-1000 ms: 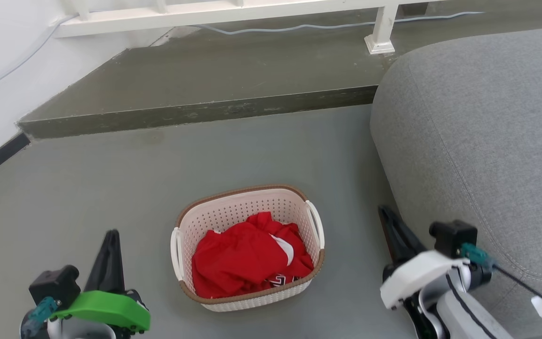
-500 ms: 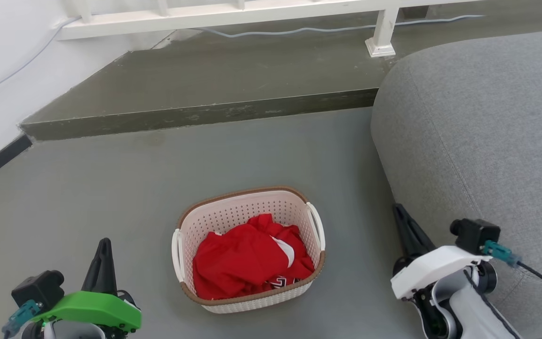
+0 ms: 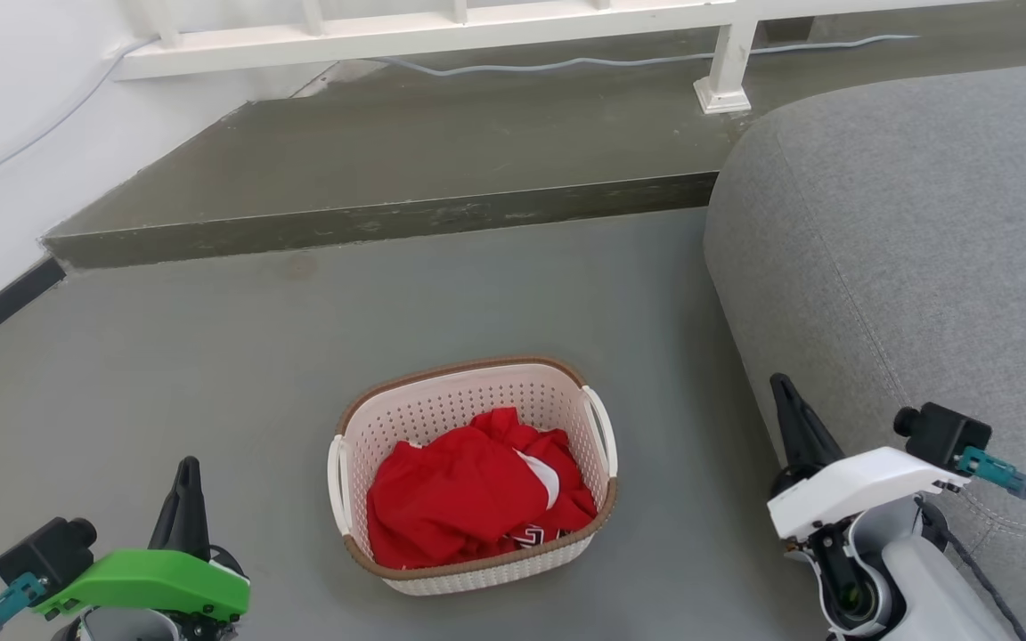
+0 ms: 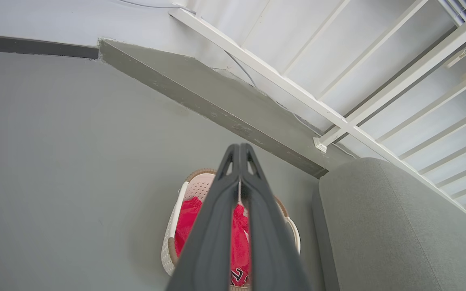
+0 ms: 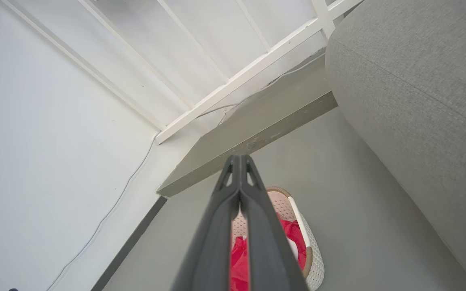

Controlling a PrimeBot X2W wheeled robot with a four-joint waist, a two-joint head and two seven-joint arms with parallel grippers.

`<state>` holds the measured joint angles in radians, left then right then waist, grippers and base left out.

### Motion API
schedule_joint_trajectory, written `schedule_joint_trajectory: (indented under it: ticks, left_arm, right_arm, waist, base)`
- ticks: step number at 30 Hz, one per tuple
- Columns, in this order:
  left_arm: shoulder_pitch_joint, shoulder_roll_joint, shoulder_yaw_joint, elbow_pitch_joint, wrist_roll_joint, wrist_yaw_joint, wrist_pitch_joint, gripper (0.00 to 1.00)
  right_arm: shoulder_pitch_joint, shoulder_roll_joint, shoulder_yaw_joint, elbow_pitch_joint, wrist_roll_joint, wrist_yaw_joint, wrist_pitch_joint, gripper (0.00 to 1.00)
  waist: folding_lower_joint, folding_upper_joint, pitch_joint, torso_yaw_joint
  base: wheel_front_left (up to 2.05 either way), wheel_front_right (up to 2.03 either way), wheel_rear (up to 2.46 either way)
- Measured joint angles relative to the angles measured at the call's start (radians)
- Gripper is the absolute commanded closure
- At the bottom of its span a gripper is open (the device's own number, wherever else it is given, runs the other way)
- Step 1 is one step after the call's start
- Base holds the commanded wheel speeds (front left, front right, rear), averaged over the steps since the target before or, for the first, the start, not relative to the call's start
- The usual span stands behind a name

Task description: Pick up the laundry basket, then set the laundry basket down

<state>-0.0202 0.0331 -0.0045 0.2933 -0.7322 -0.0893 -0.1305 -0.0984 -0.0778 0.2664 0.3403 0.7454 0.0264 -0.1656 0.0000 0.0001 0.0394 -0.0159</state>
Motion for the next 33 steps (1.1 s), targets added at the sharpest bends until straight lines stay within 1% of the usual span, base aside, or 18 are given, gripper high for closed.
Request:
schedule_joint_trajectory:
  ticks: [9, 33]
  left_arm:
    - [-0.001, 0.0, 0.011, 0.0, -0.101, -0.008, 0.034, 1.0]
    - [-0.013, 0.0, 0.041, -0.002, -0.377, -0.013, 0.114, 1.0]
  right_arm:
    - [0.004, 0.0, -0.044, -0.007, 0.111, 0.016, 0.028, 1.0]
    - [0.006, 0.0, -0.156, -0.022, 0.391, 0.037, 0.106, 1.0]
  waist:
    - [0.0, 0.0, -0.005, 0.002]
    - [0.0001, 0.0, -0.016, 0.007]
  base:
    - [0.0, 0.0, 0.0]
    - [0.0, 0.0, 0.0]
